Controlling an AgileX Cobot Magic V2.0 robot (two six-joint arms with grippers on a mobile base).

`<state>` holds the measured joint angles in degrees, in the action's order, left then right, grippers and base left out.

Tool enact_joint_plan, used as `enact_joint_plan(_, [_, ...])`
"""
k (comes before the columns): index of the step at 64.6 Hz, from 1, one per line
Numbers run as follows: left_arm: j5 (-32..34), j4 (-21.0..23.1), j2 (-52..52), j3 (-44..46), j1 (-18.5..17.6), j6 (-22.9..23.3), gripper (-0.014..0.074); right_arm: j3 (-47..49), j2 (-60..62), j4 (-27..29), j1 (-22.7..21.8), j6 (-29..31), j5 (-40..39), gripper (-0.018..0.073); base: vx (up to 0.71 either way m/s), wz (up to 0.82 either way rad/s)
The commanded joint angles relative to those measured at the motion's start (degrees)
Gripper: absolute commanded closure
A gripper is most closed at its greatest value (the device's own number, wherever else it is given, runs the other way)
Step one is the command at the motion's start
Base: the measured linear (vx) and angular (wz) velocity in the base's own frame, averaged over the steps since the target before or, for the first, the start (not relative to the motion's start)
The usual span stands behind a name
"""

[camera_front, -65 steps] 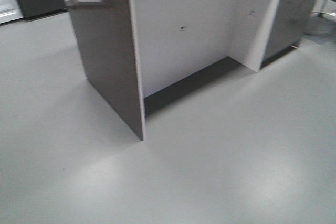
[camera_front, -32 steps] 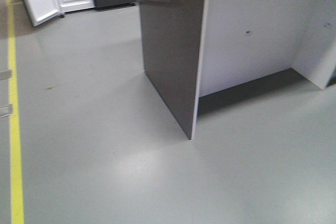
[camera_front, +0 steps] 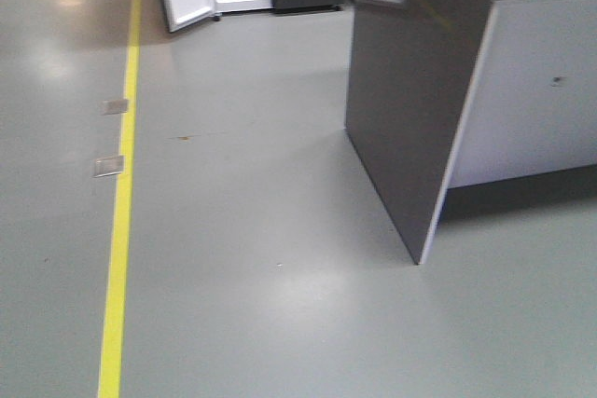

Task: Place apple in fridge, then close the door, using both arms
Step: 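Drive the base away from the counter holding the apple in the right gripper, then drive the base toward the open fridge carrying the apple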

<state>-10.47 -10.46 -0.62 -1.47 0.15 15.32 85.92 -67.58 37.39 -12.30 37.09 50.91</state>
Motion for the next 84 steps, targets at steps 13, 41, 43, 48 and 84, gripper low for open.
enact_joint_plan(13, [4.05, 0.07, -0.92, -1.62, -0.15, 0.43, 0.0603, 1.73, 1.18, 2.35, -0.16, 0.48, -3.82, 0.0571, 0.05, 0.36])
enact_joint_plan(41, [4.05, 0.07, -0.92, -1.62, -0.15, 0.43, 0.0603, 1.73, 1.18, 2.35, -0.16, 0.48, -3.82, 0.0571, 0.07, 0.27])
enact_joint_plan(43, [4.05, 0.07, -0.92, -1.62, -0.15, 0.43, 0.0603, 1.73, 1.18, 2.35, -0.16, 0.48, -3.82, 0.0571, 0.09, 0.20])
enact_joint_plan(48, [4.05, 0.07, -0.92, -1.62, -0.15, 0.43, 0.0603, 1.73, 1.18, 2.35, -0.16, 0.48, -3.82, 0.0571, 0.09, 0.18])
enact_joint_plan(84, [4.05, 0.07, -0.92, -1.62, -0.15, 0.43, 0.0603, 1.73, 1.18, 2.35, -0.16, 0.48, -3.82, 0.0571, 0.12, 0.10])
